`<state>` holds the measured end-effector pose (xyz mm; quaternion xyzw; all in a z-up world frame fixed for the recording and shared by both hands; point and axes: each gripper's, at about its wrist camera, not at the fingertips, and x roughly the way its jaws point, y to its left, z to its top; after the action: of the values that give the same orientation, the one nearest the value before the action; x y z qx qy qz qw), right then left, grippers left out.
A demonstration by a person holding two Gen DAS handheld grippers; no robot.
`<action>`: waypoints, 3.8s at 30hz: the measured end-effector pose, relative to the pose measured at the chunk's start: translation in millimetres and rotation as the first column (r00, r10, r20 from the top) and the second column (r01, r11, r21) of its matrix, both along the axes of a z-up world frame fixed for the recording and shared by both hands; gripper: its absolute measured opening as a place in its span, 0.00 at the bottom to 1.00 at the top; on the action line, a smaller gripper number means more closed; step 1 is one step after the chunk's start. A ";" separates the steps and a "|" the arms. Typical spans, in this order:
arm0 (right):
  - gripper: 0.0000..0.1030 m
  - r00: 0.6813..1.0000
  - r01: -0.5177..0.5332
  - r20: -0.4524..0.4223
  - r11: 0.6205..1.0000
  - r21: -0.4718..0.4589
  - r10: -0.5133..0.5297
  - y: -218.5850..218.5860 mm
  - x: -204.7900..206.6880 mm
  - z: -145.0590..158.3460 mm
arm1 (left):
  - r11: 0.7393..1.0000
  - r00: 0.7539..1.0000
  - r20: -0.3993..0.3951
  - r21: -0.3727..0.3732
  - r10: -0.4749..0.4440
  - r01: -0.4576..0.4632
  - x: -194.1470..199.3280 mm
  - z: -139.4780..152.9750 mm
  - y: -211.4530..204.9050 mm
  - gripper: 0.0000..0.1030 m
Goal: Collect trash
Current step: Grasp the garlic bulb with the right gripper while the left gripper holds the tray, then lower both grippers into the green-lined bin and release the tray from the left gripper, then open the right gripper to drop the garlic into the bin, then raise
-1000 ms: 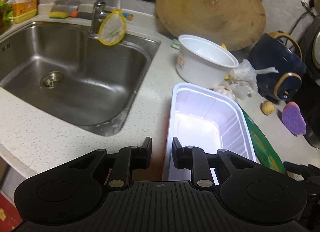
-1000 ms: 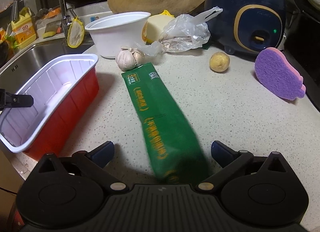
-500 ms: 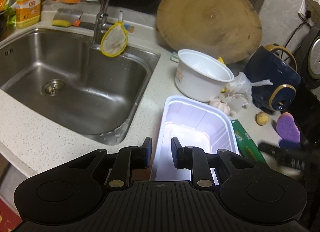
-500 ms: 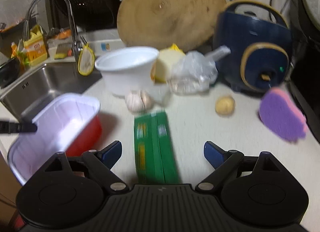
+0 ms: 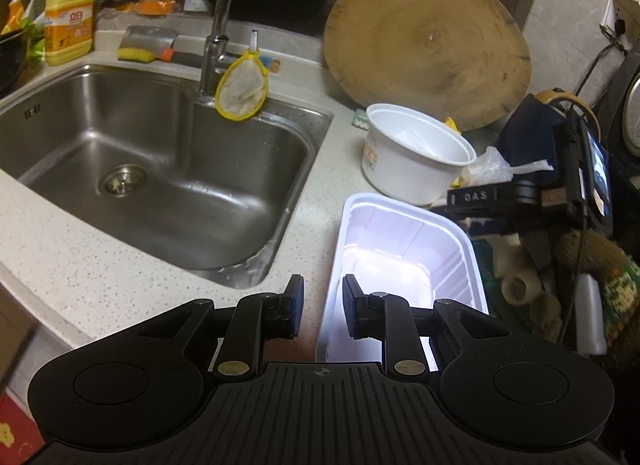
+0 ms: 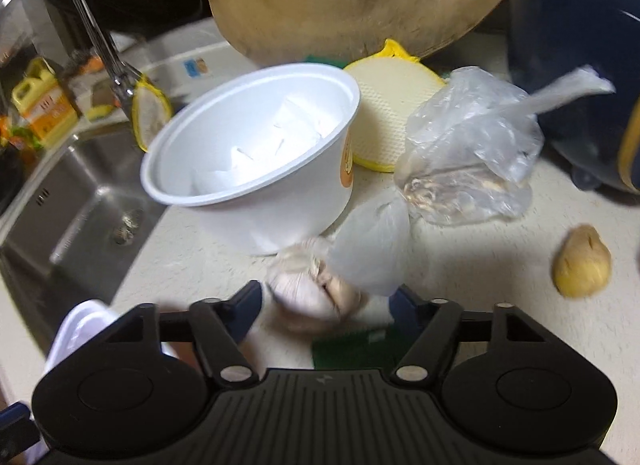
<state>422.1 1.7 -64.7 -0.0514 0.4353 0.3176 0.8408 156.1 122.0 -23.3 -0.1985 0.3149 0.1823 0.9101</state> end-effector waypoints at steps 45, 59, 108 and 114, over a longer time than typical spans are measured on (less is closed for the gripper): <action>0.52 0.988 0.080 0.122 0.990 0.117 -0.094 -100.9 -273.8 67.7 | 0.966 0.957 0.213 -0.126 -0.197 0.227 -156.6 9.0 66.7 0.10; 0.52 0.981 0.196 0.005 0.981 0.009 -0.196 -98.6 -359.3 9.6 | 0.915 0.938 -0.166 -0.327 -0.304 0.238 -212.7 -109.8 65.2 0.10; 0.52 0.911 -0.341 -0.302 0.925 -0.168 0.281 33.1 -351.3 -298.0 | 0.896 0.959 -0.243 -0.379 0.145 -0.232 -235.3 -302.2 118.8 0.20; 0.67 0.940 -0.298 -0.216 0.944 -0.142 0.264 11.8 -345.6 -246.5 | 0.881 0.939 -0.209 -0.337 0.273 -0.331 -265.1 -277.9 142.3 0.20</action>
<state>76.5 13.4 -311.3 -0.1545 0.5293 0.3993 0.7325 -109.1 264.4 -301.2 -0.3970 0.3783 0.2751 0.7897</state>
